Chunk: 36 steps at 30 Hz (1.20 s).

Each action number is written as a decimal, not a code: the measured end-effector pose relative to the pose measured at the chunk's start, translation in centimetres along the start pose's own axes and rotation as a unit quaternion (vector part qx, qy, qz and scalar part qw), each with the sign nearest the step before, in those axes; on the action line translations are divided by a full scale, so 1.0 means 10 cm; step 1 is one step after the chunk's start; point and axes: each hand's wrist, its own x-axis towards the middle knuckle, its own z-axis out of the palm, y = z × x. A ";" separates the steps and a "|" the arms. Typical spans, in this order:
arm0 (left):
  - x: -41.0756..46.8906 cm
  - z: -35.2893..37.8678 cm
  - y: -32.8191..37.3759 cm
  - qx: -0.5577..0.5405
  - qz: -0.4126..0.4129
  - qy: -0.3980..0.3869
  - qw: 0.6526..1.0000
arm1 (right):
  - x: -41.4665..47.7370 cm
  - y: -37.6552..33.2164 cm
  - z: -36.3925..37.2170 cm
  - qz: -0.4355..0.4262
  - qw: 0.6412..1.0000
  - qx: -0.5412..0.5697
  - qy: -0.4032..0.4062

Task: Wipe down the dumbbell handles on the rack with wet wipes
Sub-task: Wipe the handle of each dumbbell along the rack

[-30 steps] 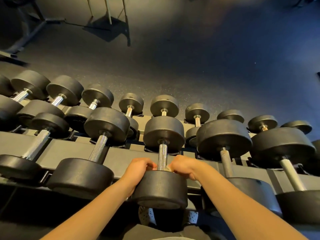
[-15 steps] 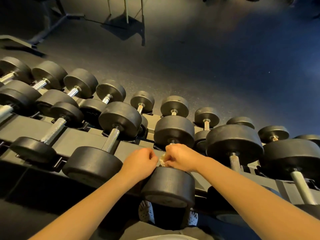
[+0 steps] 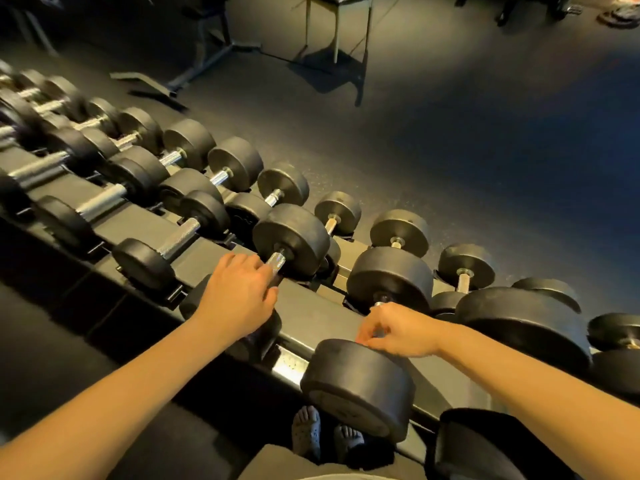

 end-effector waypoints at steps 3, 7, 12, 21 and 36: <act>-0.15 -0.05 -0.15 -0.055 -0.095 0.006 0.994 | 0.24 0.06 -0.10 -0.021 0.977 -0.213 -0.007; -0.36 -0.09 -0.17 -0.129 -0.225 0.044 0.965 | 0.41 0.10 -0.17 -0.027 0.948 -0.318 -0.010; -0.34 -0.10 -0.06 -0.276 -0.384 0.015 0.881 | 0.61 -0.07 -0.34 -0.020 0.986 -0.167 0.009; -0.13 -0.13 0.17 -0.313 -0.516 0.102 0.791 | 1.34 -0.62 -0.48 -0.060 0.963 0.137 0.225; -0.14 -0.01 0.07 -0.293 -0.517 0.114 0.796 | 2.15 -0.60 -0.36 -0.268 0.940 -0.175 0.117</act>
